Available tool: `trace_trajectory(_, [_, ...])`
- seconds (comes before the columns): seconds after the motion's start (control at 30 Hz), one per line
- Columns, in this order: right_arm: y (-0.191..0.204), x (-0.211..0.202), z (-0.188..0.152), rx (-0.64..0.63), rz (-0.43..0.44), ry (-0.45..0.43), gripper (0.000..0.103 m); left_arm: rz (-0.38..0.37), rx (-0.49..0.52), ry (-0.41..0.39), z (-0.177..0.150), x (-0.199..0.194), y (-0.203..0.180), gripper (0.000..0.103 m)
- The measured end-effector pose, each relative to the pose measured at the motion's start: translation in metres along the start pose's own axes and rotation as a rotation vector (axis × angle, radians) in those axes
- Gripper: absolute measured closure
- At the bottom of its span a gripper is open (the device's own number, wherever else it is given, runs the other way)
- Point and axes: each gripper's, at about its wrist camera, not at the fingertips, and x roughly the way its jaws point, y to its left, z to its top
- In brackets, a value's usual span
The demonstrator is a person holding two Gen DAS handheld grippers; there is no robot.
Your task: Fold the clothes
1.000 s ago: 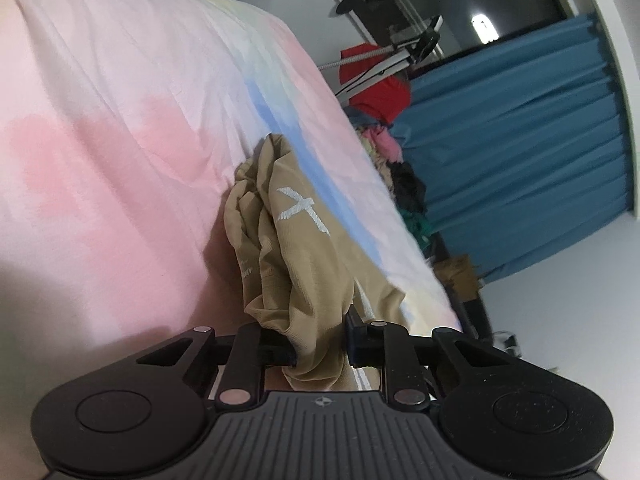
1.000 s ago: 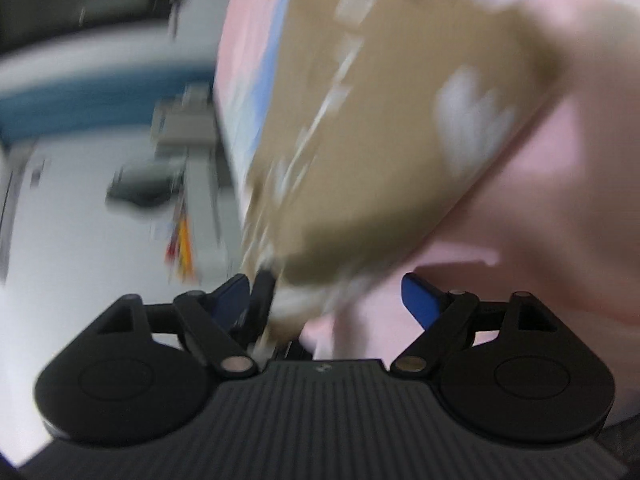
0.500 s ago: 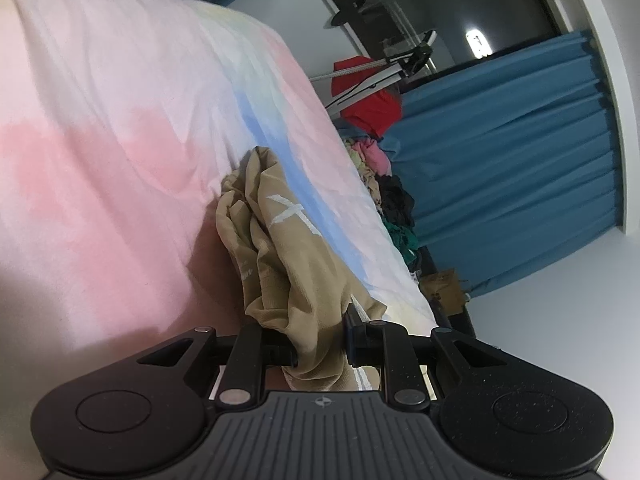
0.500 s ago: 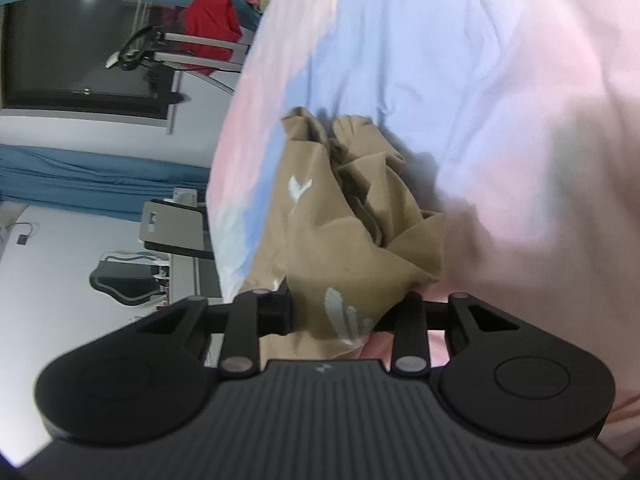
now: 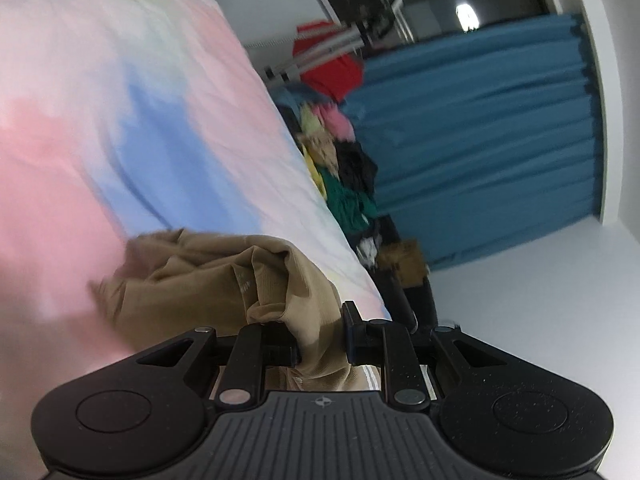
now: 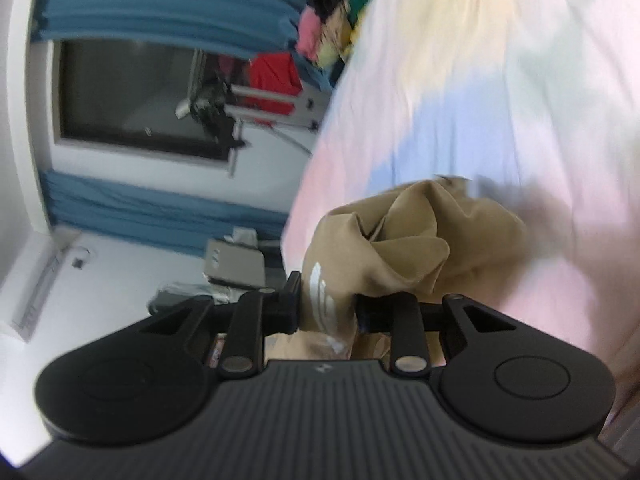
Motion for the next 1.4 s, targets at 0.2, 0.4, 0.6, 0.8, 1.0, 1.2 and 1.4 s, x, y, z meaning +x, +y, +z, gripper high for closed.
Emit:
trace_trajectory(0.2, [0.004,-0.007,0.109,0.0,-0.038,-0.126,0.073,0.08,0.001,0.089,-0.011,0.135,-0.084,0.081])
trace_trajectory(0.4, [-0.007,-0.011,0.229,-0.041,-0.113,-0.3,0.075,0.013,0.11,0.165,-0.024,0.284,-0.167,0.083])
trace_trajectory(0.6, [-0.008,-0.019,0.289,-0.203,-0.042,-0.468,0.076,-0.13,0.309,0.07,-0.046,0.366,-0.192,0.082])
trace_trajectory(0.8, [-0.093,0.008,0.271,-0.138,-0.224,-0.387,0.075,0.024,0.368,0.184,-0.085,0.406,-0.112,0.083])
trace_trajectory(1.0, [-0.172,0.009,0.217,0.051,-0.256,-0.298,0.076,0.103,0.56,0.242,-0.118,0.391,-0.04,0.078])
trace_trajectory(1.2, [-0.18,0.013,0.186,0.11,-0.308,-0.269,0.075,0.114,0.644,0.263,-0.126,0.37,-0.047,0.06])
trace_trajectory(1.4, [-0.128,0.004,0.179,0.024,-0.482,-0.196,0.075,0.119,0.812,0.254,-0.133,0.334,-0.103,0.035])
